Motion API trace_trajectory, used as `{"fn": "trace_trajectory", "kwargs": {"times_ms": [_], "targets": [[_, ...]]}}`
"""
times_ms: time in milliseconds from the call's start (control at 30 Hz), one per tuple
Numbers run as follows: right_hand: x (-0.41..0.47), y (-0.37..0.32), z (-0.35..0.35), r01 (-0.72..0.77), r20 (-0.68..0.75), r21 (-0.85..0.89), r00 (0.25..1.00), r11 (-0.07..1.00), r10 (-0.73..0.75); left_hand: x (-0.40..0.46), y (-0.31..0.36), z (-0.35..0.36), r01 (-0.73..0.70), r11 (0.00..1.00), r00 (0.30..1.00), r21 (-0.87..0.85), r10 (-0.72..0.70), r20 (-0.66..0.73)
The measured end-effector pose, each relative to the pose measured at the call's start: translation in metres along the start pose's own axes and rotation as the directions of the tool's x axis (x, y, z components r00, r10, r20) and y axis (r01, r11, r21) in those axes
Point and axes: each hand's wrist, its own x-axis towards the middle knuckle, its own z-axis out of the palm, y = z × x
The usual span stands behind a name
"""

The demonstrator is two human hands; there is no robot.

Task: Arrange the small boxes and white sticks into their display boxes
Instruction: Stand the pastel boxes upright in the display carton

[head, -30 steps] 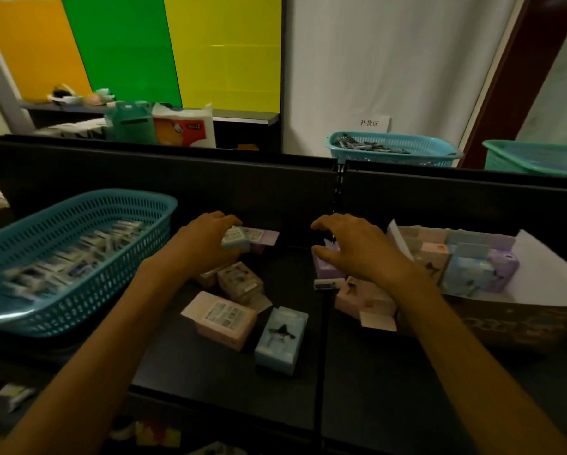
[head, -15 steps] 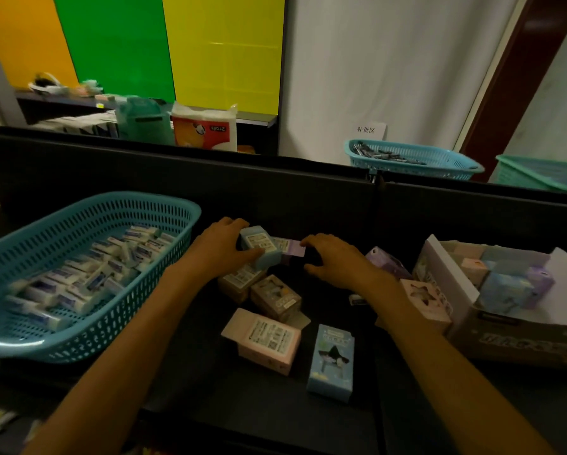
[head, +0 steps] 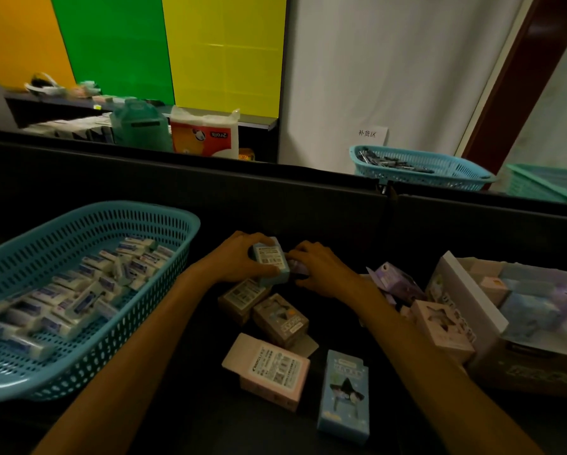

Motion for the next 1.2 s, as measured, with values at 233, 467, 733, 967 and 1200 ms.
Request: {"fn": "trace_trajectory", "kwargs": {"times_ms": [233,467,733,967,1200], "targets": [[-0.008,0.004,0.001,-0.052,-0.008,0.042,0.999,0.998,0.053,0.010,0.019,0.016,0.031,0.997,0.999,0.066,-0.030,-0.016],[-0.030,0.009,-0.001,-0.092,-0.046,0.252,0.993,0.963,0.107,0.007,0.036,0.026,0.060,0.977,0.998,0.206,-0.059,-0.013],[-0.051,0.018,-0.009,-0.157,-0.044,0.278,0.983,0.948,0.176,0.000,0.041,0.036,-0.035,0.971,0.998,0.236,0.022,0.055],[-0.072,0.015,-0.017,-0.109,-0.196,0.403,0.959,0.909,0.202,-0.009,0.044,0.038,-0.087,0.988,0.994,0.130,0.094,-0.048],[-0.096,0.022,-0.037,-0.071,-0.216,0.432,0.960,0.899,0.179,-0.027,0.049,0.021,-0.109,0.989,0.966,-0.100,0.081,-0.247]]}}
